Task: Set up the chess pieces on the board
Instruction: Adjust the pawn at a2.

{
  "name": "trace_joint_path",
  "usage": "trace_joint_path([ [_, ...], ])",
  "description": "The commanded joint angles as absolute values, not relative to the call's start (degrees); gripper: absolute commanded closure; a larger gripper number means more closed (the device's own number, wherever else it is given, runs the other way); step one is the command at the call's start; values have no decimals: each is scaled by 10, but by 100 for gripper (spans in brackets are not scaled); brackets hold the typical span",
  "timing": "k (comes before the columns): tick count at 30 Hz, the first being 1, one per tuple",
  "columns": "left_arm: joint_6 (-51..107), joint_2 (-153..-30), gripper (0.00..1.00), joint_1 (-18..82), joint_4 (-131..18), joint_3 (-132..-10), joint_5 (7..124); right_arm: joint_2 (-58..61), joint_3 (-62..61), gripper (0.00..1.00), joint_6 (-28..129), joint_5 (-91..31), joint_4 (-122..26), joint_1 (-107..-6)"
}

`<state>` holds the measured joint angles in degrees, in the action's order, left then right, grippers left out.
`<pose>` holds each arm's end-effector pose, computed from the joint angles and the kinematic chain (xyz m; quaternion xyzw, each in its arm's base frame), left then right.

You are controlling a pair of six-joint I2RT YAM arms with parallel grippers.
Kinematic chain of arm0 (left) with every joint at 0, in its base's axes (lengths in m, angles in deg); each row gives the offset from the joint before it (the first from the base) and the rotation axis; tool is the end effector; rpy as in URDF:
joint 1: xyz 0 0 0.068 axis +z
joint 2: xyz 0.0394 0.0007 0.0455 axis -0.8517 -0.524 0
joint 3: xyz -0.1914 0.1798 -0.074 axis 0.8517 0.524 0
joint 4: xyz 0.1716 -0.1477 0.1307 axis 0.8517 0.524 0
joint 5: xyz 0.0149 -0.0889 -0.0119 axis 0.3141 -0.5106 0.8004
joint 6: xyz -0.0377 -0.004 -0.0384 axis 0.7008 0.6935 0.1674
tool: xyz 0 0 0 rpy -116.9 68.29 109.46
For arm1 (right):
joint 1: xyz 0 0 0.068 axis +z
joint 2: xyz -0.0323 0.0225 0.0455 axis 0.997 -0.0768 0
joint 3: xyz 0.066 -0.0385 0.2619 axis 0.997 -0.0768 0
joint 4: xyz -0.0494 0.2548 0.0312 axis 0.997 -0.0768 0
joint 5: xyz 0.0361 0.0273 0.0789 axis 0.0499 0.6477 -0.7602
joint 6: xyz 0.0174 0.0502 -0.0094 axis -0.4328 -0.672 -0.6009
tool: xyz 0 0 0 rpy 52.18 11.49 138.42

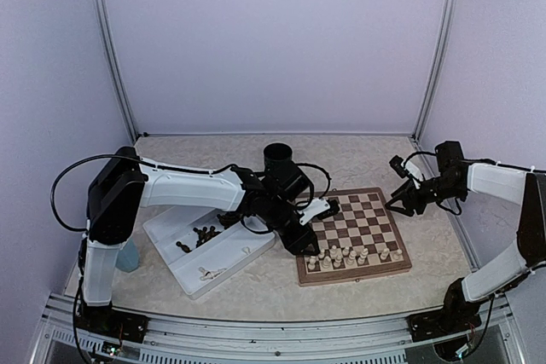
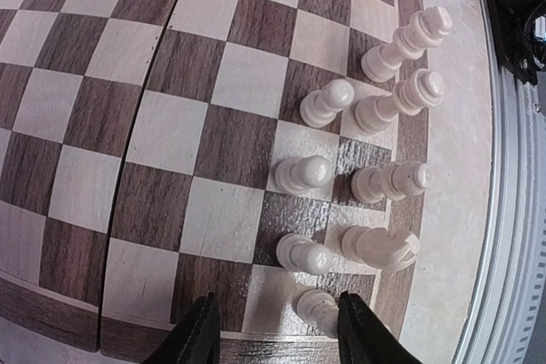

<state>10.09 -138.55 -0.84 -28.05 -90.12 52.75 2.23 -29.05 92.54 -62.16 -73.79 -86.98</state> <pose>0.2243 -0.4018 0.1719 0.5524 0.7662 -0.2808 0.1698 0.2649 0.0165 0.2009 -0.3465 0.8443 0.2370 0.3332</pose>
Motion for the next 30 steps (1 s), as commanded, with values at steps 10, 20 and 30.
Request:
trace_joint_path([
  [10, 73, -1398, 53, -11, -244, -908, 539, 15, -295, 46, 930, -633, -739, -874],
  [20, 78, -1394, 53, -11, -257, -911, 577, 16, -294, 46, 929, -634, -739, -874],
  [30, 87, -1384, 53, -11, -282, -915, 581, 16, -294, 46, 929, -636, -739, -874],
])
